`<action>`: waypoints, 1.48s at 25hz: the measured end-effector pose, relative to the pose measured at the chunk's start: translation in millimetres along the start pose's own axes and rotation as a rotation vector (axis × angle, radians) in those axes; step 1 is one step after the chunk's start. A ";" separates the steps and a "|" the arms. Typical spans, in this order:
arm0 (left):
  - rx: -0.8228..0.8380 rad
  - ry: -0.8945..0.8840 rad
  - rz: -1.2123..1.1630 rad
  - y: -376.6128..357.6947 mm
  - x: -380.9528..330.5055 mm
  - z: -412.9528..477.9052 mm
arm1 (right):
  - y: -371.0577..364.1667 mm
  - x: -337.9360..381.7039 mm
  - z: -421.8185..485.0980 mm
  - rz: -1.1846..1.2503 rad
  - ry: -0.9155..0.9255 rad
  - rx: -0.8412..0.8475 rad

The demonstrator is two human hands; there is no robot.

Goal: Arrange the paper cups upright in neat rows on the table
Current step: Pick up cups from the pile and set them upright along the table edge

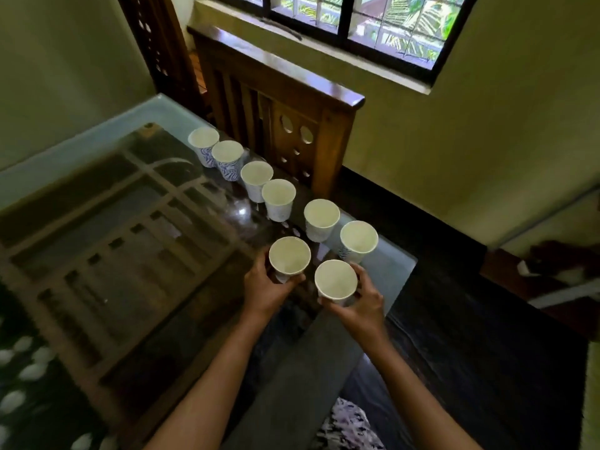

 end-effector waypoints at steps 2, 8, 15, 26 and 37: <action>0.039 0.015 -0.023 -12.6 -0.1 13.1 | 2.4 -8.8 5.5 -0.011 -0.023 -0.024; 0.094 0.052 -0.025 -25.6 9.1 24.2 | -1.2 -17.8 15.5 -0.001 -0.029 -0.028; 0.111 0.062 -0.009 -35.9 11.3 29.2 | 0.9 -26.4 18.3 0.001 -0.052 -0.006; -0.004 0.008 0.254 16.6 3.4 -57.2 | 19.7 -23.5 -34.8 -0.037 -0.052 0.016; -0.489 0.128 0.330 175.3 67.6 -281.1 | -84.6 61.7 -182.9 -0.099 0.286 0.758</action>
Point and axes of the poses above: each hand's wrist, its own z-axis towards the middle knuckle, its own y-axis out of the back of the hand, x = y × z, the point moved 2 cm from there along z, towards the middle knuckle, and after that the axes turned 1 degree about -y, right-handed, at the moved point
